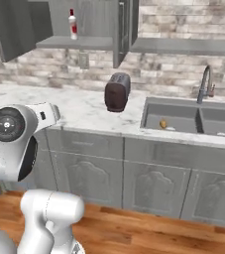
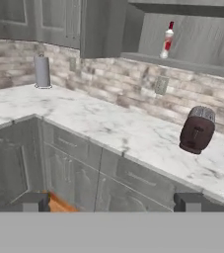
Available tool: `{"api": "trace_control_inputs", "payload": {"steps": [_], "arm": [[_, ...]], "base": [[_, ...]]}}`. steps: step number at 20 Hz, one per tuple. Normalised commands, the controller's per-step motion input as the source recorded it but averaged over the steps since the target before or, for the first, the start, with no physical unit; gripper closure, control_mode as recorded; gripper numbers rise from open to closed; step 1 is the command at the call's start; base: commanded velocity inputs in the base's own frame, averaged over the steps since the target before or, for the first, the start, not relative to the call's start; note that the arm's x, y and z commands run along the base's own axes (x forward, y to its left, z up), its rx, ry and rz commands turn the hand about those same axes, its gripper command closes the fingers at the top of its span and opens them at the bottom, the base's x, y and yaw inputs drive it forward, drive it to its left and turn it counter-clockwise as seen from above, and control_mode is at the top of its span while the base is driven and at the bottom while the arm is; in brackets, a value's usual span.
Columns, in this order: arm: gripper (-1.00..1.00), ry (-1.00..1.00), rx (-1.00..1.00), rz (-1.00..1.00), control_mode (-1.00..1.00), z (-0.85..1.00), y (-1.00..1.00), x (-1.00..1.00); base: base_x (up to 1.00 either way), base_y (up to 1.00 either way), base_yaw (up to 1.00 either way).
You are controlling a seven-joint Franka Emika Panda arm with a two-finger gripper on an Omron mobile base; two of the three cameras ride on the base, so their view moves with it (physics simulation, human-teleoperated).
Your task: Open the cabinet directly in front. Then move the liquor and the mug to the dining counter with the jar on it.
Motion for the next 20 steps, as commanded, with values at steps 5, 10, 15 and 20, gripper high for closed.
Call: {"api": "trace_control_inputs", "payload": {"steps": [5, 10, 15, 20], "arm": [[-1.00, 0.00, 0.00, 0.00, 1.00, 0.00, 0.00, 0.00], [-1.00, 0.00, 0.00, 0.00, 1.00, 0.00, 0.00, 0.00], [-1.00, 0.00, 0.00, 0.00, 1.00, 0.00, 0.00, 0.00], [-1.00, 0.00, 0.00, 0.00, 1.00, 0.00, 0.00, 0.00]], "base": [[0.88, 1.00, -0.41], [0.88, 0.94, -0.38], [0.64, 0.00, -0.04], [0.41, -0.80, 0.00]]}}
